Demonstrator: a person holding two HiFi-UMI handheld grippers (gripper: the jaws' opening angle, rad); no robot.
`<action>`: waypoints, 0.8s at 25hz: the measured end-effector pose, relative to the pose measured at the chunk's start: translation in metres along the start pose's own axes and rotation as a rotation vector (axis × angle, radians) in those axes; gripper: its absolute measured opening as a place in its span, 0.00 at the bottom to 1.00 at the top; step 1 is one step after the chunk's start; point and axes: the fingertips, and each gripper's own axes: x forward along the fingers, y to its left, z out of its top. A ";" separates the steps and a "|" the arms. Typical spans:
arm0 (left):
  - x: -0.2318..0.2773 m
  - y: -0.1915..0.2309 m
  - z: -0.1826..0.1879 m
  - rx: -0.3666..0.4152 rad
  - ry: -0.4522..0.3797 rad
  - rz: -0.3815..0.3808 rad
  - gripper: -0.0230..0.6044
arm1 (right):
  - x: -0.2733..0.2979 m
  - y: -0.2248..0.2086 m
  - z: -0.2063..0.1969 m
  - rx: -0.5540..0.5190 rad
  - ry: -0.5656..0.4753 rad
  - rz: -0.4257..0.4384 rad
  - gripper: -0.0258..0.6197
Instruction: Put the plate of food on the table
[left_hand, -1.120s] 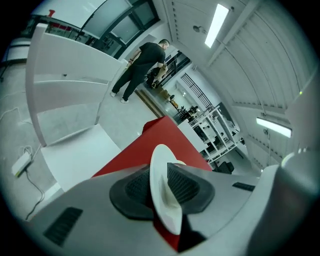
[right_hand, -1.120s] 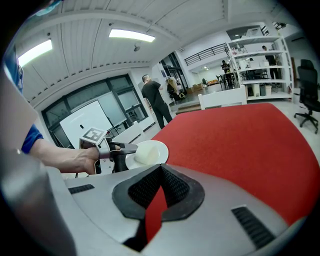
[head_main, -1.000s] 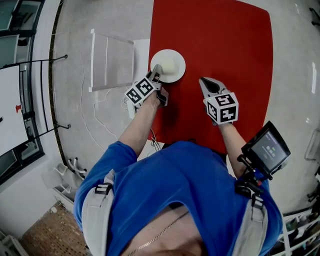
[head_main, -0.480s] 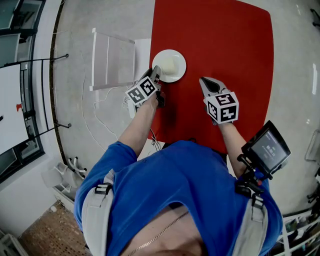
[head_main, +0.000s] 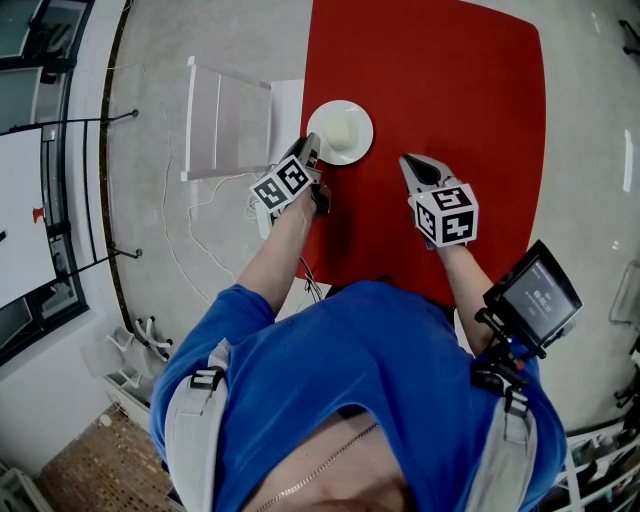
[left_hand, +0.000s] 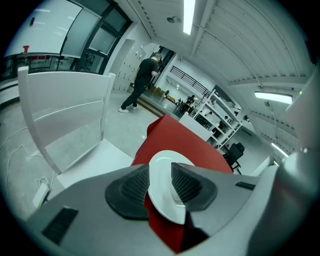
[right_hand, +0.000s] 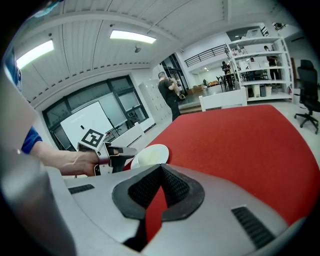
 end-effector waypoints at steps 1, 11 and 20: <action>-0.001 -0.002 0.002 -0.008 -0.006 -0.011 0.23 | 0.000 -0.001 0.001 -0.001 -0.001 -0.002 0.04; -0.018 -0.032 0.029 -0.028 -0.130 -0.161 0.21 | -0.002 -0.016 0.019 -0.021 -0.034 -0.035 0.04; -0.030 -0.053 0.038 -0.014 -0.190 -0.252 0.05 | -0.002 -0.022 0.034 -0.054 -0.078 -0.049 0.04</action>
